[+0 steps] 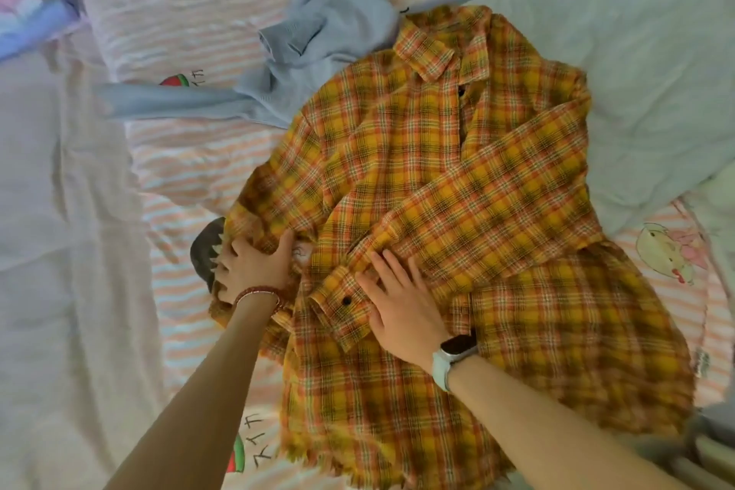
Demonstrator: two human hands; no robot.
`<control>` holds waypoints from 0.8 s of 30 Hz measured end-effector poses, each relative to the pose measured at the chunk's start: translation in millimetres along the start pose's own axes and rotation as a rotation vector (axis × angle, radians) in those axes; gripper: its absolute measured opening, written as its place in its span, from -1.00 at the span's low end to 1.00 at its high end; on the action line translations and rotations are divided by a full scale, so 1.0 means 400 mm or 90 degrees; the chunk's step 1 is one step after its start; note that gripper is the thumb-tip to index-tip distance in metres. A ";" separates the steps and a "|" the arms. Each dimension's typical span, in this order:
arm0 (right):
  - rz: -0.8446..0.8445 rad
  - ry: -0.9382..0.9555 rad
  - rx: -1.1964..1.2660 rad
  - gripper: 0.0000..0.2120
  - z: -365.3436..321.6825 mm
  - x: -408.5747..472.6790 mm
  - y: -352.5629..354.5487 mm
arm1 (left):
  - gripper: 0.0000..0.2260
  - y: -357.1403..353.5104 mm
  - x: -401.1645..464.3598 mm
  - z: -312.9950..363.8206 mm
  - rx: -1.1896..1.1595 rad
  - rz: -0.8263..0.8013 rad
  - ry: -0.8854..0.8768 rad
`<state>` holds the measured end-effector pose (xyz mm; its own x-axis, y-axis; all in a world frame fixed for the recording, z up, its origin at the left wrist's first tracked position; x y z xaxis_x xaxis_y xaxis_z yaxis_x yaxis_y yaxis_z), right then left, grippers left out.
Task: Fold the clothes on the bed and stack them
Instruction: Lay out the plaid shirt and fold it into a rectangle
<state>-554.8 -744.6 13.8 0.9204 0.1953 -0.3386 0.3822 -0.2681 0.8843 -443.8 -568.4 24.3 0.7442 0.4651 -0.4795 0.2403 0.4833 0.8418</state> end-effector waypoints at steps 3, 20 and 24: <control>-0.038 -0.027 -0.009 -0.50 -0.030 0.016 -0.010 | -0.44 0.006 0.037 0.005 0.047 0.015 0.002; -0.143 -0.022 0.405 -0.70 -0.354 0.247 0.032 | -0.75 0.339 0.192 -0.091 -0.302 0.263 -0.033; -0.112 0.009 0.514 -0.74 -0.375 0.265 0.070 | -0.77 0.394 0.203 -0.080 -0.321 0.285 -0.045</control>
<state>-458.7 -589.8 51.0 0.8424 0.3084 -0.4419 0.4672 -0.8267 0.3136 -365.5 -430.7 110.1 0.7475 0.6595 -0.0788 -0.4086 0.5502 0.7282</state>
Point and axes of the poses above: each hand's wrist, its own x-axis towards the middle knuckle, its own y-axis out of the back of the hand, z = x × y, the point moved 1 cm from there along x, towards the middle knuckle, and after that the axes turned 1 degree about z, right-handed, at the moved point
